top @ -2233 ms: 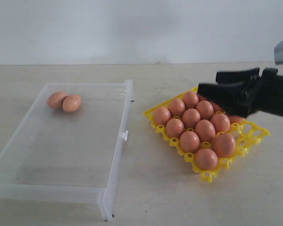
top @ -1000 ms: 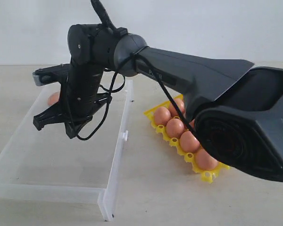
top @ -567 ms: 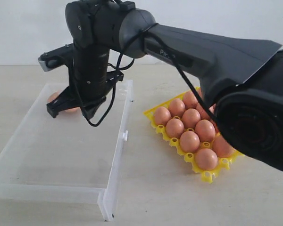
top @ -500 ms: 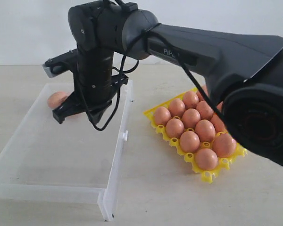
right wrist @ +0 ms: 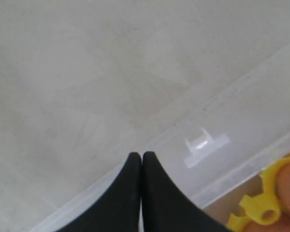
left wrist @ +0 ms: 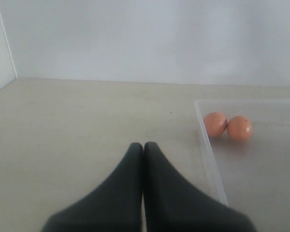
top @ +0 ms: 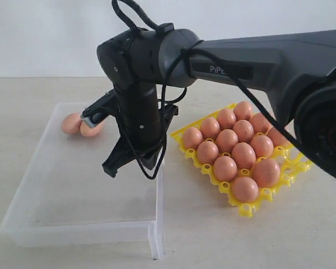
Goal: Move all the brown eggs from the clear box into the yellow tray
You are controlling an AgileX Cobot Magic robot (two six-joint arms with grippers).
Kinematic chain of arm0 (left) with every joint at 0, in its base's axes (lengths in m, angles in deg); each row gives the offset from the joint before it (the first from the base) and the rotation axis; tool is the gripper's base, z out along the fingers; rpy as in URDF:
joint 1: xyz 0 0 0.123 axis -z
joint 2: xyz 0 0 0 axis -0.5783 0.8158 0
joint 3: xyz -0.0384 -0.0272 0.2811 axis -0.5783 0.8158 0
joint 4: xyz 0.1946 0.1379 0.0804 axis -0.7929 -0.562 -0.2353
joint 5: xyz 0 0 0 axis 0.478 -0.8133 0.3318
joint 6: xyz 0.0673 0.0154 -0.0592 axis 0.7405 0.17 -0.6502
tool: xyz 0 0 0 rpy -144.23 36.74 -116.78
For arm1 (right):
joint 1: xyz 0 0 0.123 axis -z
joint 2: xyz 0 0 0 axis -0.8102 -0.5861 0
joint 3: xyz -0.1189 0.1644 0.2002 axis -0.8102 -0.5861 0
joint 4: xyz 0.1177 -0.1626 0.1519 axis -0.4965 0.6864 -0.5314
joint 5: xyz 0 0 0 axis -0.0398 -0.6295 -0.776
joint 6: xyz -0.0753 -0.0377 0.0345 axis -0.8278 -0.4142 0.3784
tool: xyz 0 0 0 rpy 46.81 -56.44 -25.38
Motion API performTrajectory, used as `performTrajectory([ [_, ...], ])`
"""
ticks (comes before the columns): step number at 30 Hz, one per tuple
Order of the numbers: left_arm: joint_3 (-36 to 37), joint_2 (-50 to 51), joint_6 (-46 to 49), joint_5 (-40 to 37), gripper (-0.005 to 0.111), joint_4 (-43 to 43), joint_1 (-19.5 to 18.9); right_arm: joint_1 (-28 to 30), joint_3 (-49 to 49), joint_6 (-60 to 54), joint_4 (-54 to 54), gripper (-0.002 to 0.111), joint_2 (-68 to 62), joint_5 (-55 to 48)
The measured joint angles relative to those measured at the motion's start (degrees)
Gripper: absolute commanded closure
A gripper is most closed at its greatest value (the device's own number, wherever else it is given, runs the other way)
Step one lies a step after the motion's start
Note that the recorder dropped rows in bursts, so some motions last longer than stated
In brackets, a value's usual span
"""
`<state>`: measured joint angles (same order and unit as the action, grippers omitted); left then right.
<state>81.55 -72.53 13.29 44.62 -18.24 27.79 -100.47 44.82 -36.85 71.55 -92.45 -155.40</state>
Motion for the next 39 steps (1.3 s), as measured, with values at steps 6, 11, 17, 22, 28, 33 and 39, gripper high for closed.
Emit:
performTrajectory([
  [6,0.0,0.0,0.0,0.0,0.111,0.0,0.0,0.0,0.0,2.08,4.6,0.108,3.49,0.0],
  [11,0.0,0.0,0.0,0.0,0.111,0.0,0.0,0.0,0.0,3.13,4.83,0.108,4.28,3.26],
  [17,0.0,0.0,0.0,0.0,0.111,0.0,0.0,0.0,0.0,3.8,-5.89,0.088,4.28,23.68],
  [22,0.0,0.0,0.0,0.0,0.111,0.0,0.0,0.57,4.52,7.41,-11.68,0.079,1.08,31.22],
  [28,0.0,0.0,0.0,0.0,0.111,0.0,0.0,3.21,22.76,10.22,-18.39,0.079,-10.84,24.58],
  [33,0.0,0.0,0.0,0.0,0.111,0.0,0.0,4.29,34.62,12.39,-19.34,0.07,-18.72,22.26],
  [39,0.0,0.0,0.0,0.0,0.111,0.0,0.0,4.34,37.86,12.87,-18.87,0.046,-22.73,25.11],
])
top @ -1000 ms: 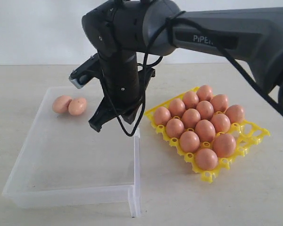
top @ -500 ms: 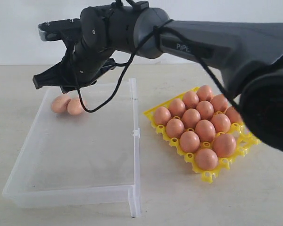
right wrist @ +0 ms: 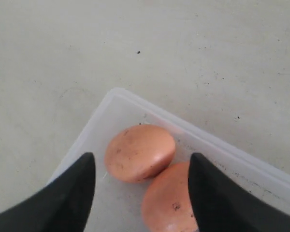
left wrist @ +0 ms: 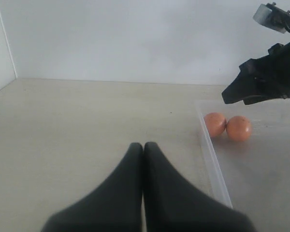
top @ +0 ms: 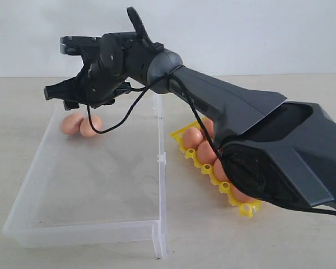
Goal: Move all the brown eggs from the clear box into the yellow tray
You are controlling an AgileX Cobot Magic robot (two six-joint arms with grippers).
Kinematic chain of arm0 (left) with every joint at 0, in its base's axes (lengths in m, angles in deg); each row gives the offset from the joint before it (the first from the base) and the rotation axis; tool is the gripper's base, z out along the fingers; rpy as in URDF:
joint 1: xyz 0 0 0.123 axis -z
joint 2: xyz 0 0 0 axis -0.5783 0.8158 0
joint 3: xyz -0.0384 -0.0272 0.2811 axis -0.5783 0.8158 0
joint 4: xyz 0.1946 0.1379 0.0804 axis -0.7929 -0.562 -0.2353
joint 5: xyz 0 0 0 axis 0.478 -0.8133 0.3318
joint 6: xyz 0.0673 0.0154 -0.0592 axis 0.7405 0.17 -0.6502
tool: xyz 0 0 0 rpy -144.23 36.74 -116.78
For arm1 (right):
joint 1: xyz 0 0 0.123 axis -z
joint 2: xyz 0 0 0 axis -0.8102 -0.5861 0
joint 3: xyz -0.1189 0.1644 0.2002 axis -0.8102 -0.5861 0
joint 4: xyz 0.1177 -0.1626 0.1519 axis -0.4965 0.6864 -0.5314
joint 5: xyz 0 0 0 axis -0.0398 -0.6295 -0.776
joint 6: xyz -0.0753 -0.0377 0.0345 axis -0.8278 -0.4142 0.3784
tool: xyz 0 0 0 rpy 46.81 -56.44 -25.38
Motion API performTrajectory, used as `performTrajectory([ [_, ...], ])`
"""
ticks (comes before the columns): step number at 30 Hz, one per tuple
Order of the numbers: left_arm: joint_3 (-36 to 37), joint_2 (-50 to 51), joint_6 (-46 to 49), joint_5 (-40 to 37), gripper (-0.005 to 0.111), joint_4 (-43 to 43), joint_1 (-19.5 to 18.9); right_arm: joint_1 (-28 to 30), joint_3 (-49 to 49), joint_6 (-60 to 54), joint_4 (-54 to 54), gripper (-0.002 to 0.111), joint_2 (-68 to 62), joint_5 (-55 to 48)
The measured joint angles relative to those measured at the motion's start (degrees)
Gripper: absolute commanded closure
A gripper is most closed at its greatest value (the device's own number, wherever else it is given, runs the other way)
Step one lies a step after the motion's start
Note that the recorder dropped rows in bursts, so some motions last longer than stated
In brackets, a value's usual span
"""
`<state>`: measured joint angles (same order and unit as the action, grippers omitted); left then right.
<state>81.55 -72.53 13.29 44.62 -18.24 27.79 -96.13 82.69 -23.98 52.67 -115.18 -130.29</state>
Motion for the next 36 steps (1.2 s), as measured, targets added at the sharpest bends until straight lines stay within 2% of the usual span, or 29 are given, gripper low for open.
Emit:
performTrajectory([
  [7,0.0,0.0,0.0,0.0,0.111,0.0,0.0,0.0,0.22,4.08,2.88,0.049,-2.23,-1.3],
  [13,0.0,0.0,0.0,0.0,0.111,0.0,0.0,0.0,0.22,5.97,4.91,0.049,-3.45,-9.38],
  [24,0.0,0.0,0.0,0.0,0.111,0.0,0.0,0.0,0.56,9.34,5.25,0.049,-5.36,-1.44],
  [25,0.0,0.0,0.0,0.0,0.111,0.0,0.0,0.0,0.56,9.34,5.25,0.053,-5.48,-0.86],
  [27,0.0,0.0,0.0,0.0,0.111,0.0,0.0,0.0,0.6,9.34,5.25,0.081,-5.69,0.04],
  [28,0.0,0.0,0.0,0.0,0.111,0.0,0.0,0.0,0.6,9.34,5.25,0.102,-5.69,0.04],
  [29,0.0,0.0,0.0,0.0,0.111,0.0,0.0,0.0,0.6,9.34,5.25,0.108,-5.69,0.13],
  [36,0.0,0.0,0.0,0.0,0.111,0.0,0.0,0.0,0.6,9.45,5.25,0.109,-5.34,-0.75],
])
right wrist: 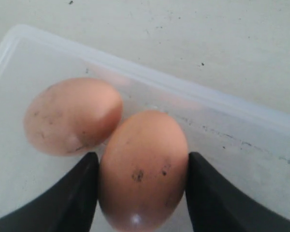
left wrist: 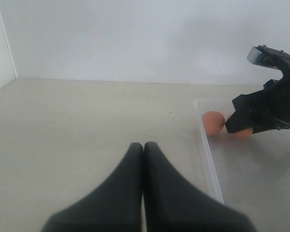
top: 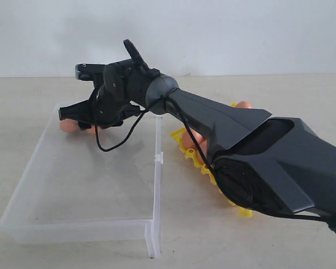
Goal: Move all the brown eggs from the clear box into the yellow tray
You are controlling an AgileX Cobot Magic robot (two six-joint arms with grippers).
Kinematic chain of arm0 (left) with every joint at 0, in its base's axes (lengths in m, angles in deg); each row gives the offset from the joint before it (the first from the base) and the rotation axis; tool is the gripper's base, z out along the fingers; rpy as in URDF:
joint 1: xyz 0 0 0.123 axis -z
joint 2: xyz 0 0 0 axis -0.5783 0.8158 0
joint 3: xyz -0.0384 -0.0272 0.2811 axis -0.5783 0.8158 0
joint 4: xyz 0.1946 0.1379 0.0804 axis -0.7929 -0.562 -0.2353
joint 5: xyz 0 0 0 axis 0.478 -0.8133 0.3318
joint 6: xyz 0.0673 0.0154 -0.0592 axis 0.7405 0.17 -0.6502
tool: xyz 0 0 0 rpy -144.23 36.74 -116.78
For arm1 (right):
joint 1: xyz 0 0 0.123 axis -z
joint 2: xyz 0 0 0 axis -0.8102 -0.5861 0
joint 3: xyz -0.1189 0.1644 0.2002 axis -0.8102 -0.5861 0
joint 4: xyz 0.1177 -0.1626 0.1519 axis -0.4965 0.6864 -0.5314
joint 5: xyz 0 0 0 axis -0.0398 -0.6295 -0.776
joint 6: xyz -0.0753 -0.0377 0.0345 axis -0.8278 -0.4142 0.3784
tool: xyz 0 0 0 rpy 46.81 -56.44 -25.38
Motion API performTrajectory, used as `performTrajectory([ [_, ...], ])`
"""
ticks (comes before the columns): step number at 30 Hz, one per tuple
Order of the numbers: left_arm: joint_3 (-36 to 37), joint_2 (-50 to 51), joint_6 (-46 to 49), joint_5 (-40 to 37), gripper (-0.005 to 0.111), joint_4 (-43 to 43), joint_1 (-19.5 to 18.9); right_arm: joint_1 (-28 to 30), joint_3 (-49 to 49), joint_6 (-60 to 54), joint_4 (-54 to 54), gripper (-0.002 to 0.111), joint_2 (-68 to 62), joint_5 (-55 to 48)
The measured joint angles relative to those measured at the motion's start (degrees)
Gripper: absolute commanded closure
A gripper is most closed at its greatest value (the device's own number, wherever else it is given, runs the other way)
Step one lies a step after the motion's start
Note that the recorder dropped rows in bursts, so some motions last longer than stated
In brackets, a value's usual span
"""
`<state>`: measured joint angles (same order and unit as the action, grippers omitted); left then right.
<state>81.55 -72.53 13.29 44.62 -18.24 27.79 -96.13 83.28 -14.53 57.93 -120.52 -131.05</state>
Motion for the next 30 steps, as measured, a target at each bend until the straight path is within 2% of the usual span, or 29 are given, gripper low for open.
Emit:
performTrajectory([
  [6,0.0,0.0,0.0,0.0,0.111,0.0,0.0,-0.64,0.0,-2.02,1.64,0.109,4.28,-9.3],
  [7,0.0,0.0,0.0,0.0,0.111,0.0,0.0,-1.48,0.0,-4.4,4.4,0.109,5.96,-13.61],
  [11,0.0,0.0,0.0,0.0,0.111,0.0,0.0,-3.77,0.0,-6.54,9.83,0.109,7.46,-18.78],
  [19,0.0,0.0,0.0,0.0,0.111,0.0,0.0,-9.29,-0.08,-12.17,10.18,0.109,15.45,-13.3],
  [23,0.0,0.0,0.0,0.0,0.111,0.0,0.0,-10.11,-1.49,-14.8,7.41,0.109,18.15,-13.23],
  [27,0.0,0.0,0.0,0.0,0.111,0.0,0.0,-9.57,-9.43,-17.73,5.16,0.109,21.71,-12.32],
  [30,0.0,0.0,0.0,0.0,0.111,0.0,0.0,-9.47,-19.39,-21.19,4.81,0.109,28.47,-8.09],
])
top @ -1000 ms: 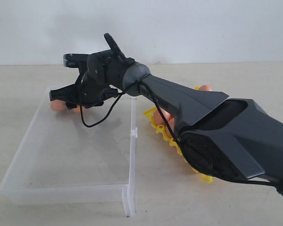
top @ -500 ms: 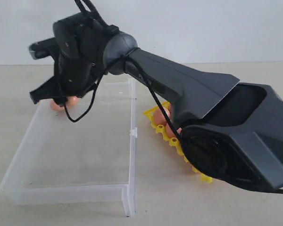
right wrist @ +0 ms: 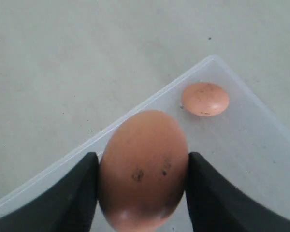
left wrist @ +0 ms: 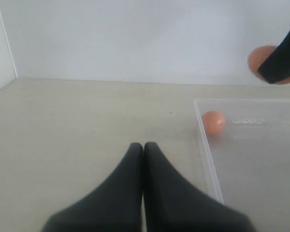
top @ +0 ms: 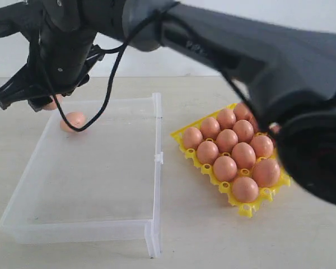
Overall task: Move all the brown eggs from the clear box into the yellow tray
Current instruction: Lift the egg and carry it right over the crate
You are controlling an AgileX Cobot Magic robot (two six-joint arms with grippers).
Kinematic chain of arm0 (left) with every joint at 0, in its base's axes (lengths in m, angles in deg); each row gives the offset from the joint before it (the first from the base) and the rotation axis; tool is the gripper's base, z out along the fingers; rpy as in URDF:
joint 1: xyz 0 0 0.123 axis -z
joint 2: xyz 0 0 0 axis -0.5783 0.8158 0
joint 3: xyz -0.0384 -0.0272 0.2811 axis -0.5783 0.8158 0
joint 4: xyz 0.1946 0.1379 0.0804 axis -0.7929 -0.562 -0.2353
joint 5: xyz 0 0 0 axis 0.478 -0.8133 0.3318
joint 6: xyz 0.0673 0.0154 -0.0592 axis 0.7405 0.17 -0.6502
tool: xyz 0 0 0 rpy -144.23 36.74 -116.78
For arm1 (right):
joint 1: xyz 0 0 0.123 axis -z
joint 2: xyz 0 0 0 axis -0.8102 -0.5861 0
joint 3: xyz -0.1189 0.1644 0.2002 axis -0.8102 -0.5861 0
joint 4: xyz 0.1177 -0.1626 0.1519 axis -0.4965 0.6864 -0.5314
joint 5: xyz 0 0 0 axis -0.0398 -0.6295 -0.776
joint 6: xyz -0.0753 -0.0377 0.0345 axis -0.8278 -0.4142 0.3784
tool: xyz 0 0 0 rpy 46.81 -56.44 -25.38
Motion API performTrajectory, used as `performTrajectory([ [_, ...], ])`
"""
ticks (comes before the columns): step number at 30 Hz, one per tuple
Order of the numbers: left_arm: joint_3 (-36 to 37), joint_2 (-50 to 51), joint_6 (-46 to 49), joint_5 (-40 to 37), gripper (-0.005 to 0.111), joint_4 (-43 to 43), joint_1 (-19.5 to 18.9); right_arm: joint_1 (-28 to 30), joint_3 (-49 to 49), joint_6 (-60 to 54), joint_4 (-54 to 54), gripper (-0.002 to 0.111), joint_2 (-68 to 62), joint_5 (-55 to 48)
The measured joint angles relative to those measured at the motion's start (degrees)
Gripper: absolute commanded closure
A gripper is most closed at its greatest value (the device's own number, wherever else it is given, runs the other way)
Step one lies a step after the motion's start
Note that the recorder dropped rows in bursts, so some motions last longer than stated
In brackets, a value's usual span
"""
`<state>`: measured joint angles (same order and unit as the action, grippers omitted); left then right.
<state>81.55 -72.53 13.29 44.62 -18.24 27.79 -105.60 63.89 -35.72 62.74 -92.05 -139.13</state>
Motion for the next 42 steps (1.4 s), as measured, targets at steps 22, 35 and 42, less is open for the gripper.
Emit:
performTrajectory([
  [22,0.0,0.0,0.0,0.0,0.111,0.0,0.0,32.76,-106.19,-7.17,-9.06,0.109,75.31,63.2],
  [35,0.0,0.0,0.0,0.0,0.111,0.0,0.0,46.75,-95.35,-6.12,5.19,0.109,56.61,60.96],
  [42,0.0,0.0,0.0,0.0,0.111,0.0,0.0,46.75,-80.02,-9.65,6.88,0.109,46.95,44.55],
])
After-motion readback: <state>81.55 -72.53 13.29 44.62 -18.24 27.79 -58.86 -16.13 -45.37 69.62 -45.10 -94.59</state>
